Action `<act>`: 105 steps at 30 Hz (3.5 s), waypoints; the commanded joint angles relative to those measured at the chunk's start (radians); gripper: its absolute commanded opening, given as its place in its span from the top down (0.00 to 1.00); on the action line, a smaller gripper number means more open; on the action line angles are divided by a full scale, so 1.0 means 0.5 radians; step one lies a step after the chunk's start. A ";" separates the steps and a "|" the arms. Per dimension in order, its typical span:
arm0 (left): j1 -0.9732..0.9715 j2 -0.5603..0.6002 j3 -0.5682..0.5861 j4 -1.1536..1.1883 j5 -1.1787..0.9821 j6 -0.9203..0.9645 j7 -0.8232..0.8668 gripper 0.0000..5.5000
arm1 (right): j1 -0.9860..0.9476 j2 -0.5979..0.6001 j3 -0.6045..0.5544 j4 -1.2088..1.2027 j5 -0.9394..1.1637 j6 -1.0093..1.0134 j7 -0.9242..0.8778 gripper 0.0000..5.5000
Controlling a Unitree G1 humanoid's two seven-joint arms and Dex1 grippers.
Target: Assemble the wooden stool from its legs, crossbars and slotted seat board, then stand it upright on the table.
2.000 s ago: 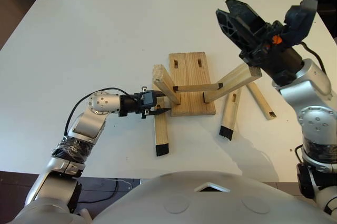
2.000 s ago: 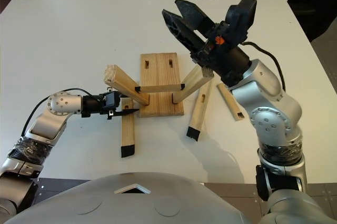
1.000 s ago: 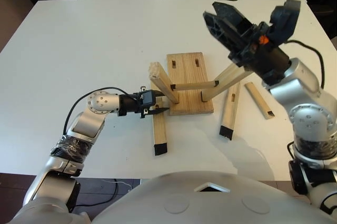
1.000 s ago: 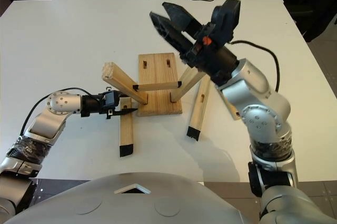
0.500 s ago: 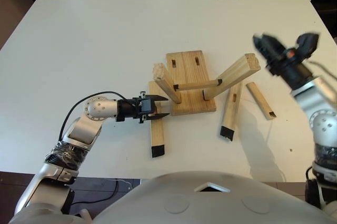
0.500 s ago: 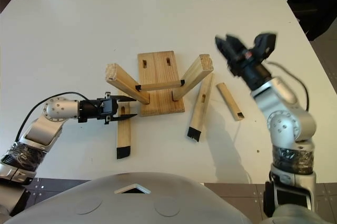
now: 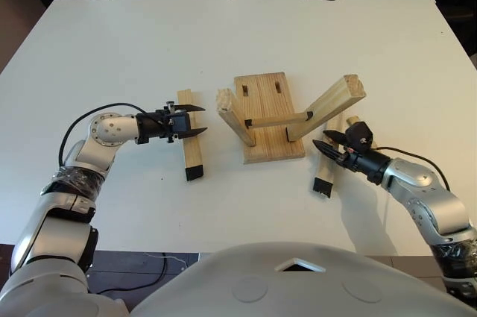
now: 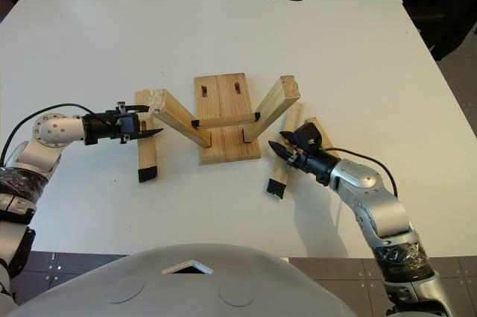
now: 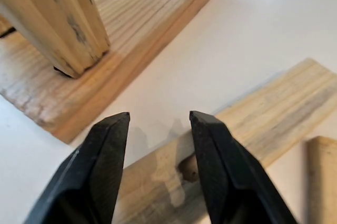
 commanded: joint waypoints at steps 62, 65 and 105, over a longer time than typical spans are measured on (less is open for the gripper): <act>-0.910 -0.703 -0.247 0.818 0.531 -0.139 0.489 0.55 | 0.069 -0.122 0.333 -0.420 -0.199 0.141 0.731 0.62; -0.874 -0.676 -0.373 0.926 0.757 -0.379 0.644 0.55 | 0.109 -0.101 0.356 -0.464 -0.181 0.153 0.709 0.62; -1.227 -0.717 -0.180 0.966 0.150 0.561 0.480 0.55 | -0.383 0.248 0.384 0.225 -0.690 -0.036 0.252 0.62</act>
